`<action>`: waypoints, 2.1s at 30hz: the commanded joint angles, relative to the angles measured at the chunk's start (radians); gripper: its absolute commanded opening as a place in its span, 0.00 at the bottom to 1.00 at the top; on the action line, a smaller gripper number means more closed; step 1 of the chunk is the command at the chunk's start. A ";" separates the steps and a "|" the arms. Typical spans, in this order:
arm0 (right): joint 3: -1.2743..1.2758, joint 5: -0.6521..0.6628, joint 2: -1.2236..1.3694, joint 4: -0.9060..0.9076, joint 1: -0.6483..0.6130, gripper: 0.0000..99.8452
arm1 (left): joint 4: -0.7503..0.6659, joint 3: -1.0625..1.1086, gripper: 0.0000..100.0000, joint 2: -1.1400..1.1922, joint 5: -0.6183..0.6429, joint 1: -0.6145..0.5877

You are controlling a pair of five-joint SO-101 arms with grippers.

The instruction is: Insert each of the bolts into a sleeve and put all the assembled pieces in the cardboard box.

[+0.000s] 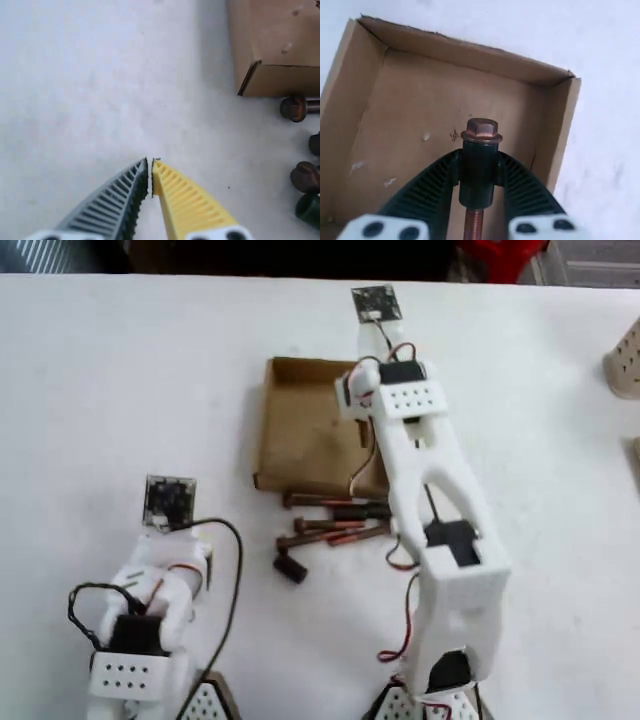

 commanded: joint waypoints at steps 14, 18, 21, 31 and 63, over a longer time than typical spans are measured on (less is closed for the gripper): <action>-0.643 0.120 0.390 0.320 0.059 0.02 | -0.026 -0.003 0.05 -0.012 -0.014 -0.008; -0.738 0.118 0.443 0.369 0.056 0.07 | -0.026 -0.002 0.05 -0.012 -0.014 -0.008; -0.793 0.112 0.470 0.417 0.054 0.18 | -0.028 -0.002 0.05 -0.012 -0.014 -0.008; -1.022 0.112 0.472 0.572 0.061 0.08 | -0.032 -0.002 0.05 -0.012 -0.015 -0.008; -0.213 0.072 -0.341 0.687 0.315 0.02 | -0.032 -0.002 0.05 -0.012 -0.055 -0.005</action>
